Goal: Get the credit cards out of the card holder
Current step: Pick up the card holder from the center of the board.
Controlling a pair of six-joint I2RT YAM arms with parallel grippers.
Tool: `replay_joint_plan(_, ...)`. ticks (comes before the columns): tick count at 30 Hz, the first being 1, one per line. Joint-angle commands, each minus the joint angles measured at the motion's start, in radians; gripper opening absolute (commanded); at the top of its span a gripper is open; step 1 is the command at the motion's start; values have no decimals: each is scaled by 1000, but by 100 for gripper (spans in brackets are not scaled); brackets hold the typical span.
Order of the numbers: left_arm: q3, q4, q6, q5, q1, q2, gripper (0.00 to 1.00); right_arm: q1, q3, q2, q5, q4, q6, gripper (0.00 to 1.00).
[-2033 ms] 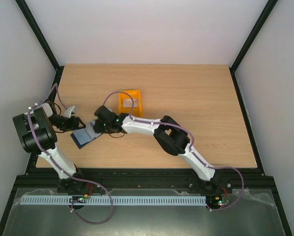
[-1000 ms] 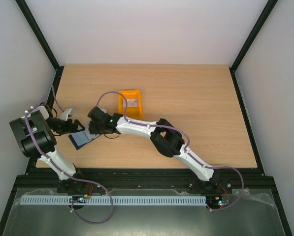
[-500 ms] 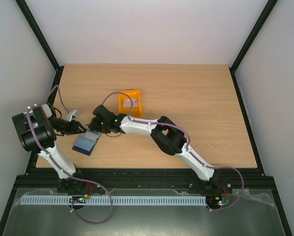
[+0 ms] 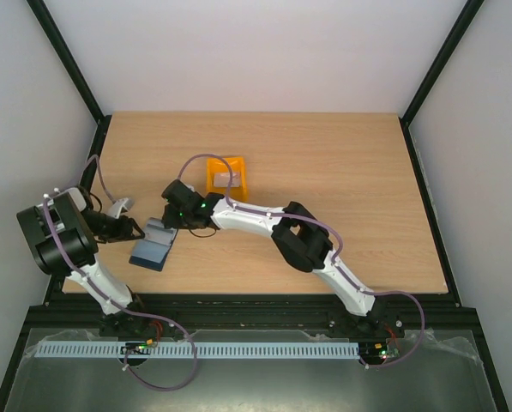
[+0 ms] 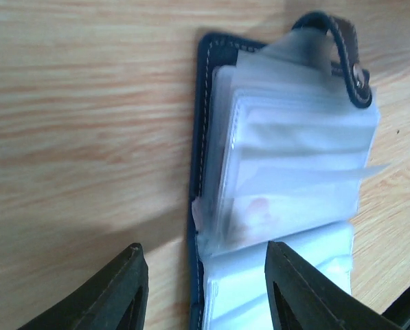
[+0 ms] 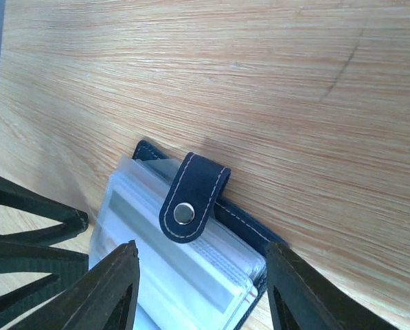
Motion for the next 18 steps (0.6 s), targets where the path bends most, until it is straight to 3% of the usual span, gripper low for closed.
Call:
replay_joint_plan(1,-51,27,21,-109,-2,-32,49,11,7,-29,4,-91,-46,51)
replay_joint_plan(11,-60,62,-4,-70,-61,13,49,11,36,40,-149,-75,29,51)
replay_joint_plan(18,-65,67,-3,-48,-86,26,49,10,-109,-18,-192,62,133,51)
